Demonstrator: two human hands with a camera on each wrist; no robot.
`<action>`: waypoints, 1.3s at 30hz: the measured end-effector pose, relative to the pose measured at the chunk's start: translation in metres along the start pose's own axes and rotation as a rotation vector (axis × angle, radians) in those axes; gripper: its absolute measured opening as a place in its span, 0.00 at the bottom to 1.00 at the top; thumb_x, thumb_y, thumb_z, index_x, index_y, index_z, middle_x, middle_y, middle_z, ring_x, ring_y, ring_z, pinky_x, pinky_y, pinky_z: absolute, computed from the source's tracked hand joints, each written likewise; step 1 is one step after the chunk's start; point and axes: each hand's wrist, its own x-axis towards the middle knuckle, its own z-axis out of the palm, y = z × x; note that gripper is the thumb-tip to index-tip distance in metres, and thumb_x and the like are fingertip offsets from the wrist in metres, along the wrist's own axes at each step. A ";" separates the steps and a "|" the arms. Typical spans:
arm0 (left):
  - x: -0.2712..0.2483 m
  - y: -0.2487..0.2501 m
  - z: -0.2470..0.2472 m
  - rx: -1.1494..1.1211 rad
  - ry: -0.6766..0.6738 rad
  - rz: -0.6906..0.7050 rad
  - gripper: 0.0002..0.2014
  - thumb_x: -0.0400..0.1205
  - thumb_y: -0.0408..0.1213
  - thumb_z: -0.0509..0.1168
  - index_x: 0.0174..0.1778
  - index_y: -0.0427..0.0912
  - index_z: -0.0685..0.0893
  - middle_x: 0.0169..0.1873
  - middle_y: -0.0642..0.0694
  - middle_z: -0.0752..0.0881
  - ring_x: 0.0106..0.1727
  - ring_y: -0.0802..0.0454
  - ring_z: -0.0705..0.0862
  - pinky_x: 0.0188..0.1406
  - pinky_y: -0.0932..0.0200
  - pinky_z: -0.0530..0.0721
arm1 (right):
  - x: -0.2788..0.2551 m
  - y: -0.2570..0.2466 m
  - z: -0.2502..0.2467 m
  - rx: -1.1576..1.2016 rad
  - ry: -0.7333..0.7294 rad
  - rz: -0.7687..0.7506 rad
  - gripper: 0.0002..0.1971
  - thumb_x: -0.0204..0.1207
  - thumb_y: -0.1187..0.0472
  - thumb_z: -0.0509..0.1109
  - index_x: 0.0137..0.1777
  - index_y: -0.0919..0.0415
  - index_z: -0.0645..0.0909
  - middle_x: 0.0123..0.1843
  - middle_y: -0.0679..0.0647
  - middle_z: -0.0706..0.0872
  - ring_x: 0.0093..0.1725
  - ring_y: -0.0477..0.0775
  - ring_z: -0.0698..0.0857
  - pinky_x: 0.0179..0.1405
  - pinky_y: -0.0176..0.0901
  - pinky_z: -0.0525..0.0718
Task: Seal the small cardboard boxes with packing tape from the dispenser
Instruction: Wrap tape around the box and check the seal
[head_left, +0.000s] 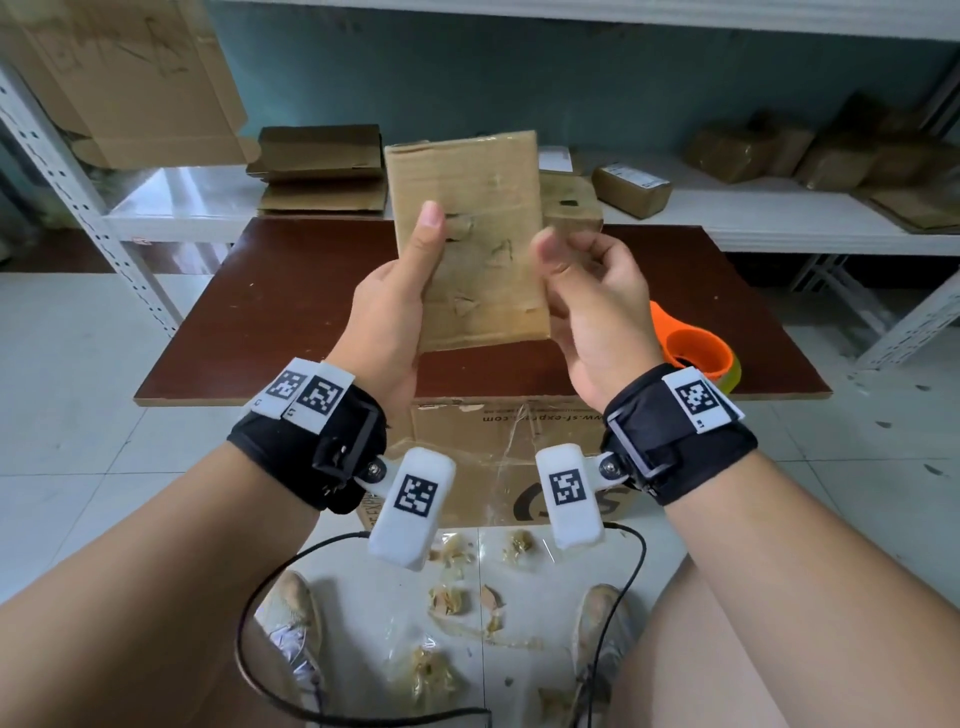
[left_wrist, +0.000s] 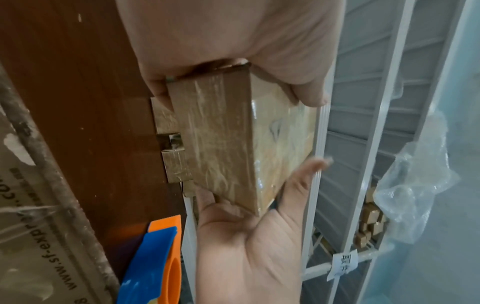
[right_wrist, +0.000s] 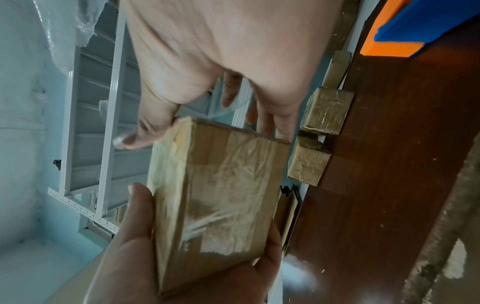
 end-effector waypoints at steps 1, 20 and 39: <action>0.003 -0.001 -0.002 -0.015 0.034 -0.003 0.31 0.86 0.64 0.68 0.73 0.42 0.86 0.66 0.40 0.92 0.68 0.39 0.91 0.74 0.34 0.85 | 0.001 -0.002 -0.003 0.009 0.008 0.015 0.46 0.54 0.29 0.88 0.66 0.56 0.81 0.65 0.55 0.91 0.62 0.55 0.92 0.58 0.55 0.92; 0.010 0.000 -0.012 0.104 0.182 -0.044 0.35 0.78 0.67 0.77 0.68 0.41 0.89 0.59 0.43 0.95 0.62 0.42 0.94 0.71 0.40 0.88 | 0.020 -0.016 -0.050 -0.399 0.123 -0.223 0.13 0.80 0.46 0.81 0.37 0.52 0.94 0.36 0.61 0.91 0.40 0.55 0.88 0.56 0.65 0.93; -0.009 -0.012 0.013 -0.005 -0.015 -0.217 0.32 0.88 0.67 0.61 0.79 0.48 0.83 0.69 0.43 0.91 0.69 0.39 0.91 0.77 0.30 0.83 | 0.012 0.007 -0.018 0.069 0.090 0.241 0.12 0.83 0.56 0.79 0.56 0.64 0.84 0.45 0.56 0.92 0.29 0.47 0.84 0.28 0.41 0.81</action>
